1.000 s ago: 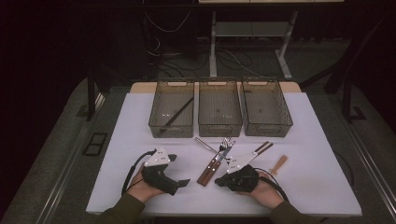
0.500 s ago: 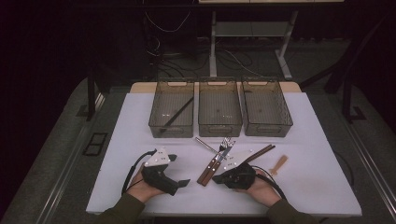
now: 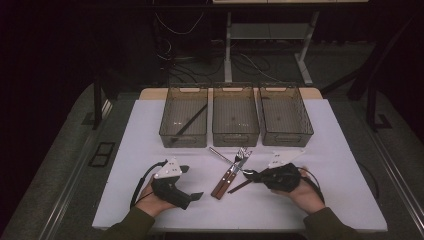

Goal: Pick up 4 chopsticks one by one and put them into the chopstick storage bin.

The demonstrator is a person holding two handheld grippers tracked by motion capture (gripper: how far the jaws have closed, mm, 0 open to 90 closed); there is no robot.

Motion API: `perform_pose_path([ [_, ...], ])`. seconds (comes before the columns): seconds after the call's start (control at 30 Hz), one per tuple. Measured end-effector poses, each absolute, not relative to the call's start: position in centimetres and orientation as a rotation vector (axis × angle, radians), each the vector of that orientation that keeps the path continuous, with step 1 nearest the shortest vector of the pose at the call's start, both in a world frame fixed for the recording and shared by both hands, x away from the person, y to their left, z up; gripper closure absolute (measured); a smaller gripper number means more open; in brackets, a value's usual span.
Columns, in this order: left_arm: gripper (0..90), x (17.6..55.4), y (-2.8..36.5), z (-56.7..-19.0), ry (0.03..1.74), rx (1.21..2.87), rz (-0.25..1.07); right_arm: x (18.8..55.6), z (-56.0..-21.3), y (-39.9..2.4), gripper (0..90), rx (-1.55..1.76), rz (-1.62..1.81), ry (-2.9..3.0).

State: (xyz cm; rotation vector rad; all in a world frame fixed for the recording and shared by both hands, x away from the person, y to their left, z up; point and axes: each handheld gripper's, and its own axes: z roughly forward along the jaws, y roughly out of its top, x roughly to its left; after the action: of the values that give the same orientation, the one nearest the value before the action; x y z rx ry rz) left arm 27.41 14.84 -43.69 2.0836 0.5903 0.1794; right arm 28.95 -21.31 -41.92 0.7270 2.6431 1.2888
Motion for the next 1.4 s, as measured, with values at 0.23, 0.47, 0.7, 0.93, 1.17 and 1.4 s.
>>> perform_pose_path([
  [0.23,0.0,27.4,14.8,-43.7,0.594,2.078,0.176,30.7,-41.6,-24.9,89.9,0.870,1.191,2.569],
  [0.47,0.0,27.5,14.8,-43.8,0.598,2.078,0.171,33.4,-42.5,-27.3,89.9,0.994,1.090,2.519],
  [0.7,0.0,27.5,14.7,-43.9,0.599,2.088,0.171,35.4,-43.6,-27.8,89.9,1.068,1.010,2.513],
  [0.93,0.0,27.5,14.7,-43.9,0.599,2.086,0.171,36.3,-44.6,-28.1,89.9,1.112,0.937,2.512],
  [1.17,0.0,27.5,14.7,-43.9,0.597,2.086,0.172,36.1,-44.5,-28.2,89.9,1.115,0.939,2.518],
  [1.4,0.0,27.5,14.7,-43.9,0.597,2.088,0.166,35.5,-44.2,-28.5,90.0,1.108,0.929,2.531],
])
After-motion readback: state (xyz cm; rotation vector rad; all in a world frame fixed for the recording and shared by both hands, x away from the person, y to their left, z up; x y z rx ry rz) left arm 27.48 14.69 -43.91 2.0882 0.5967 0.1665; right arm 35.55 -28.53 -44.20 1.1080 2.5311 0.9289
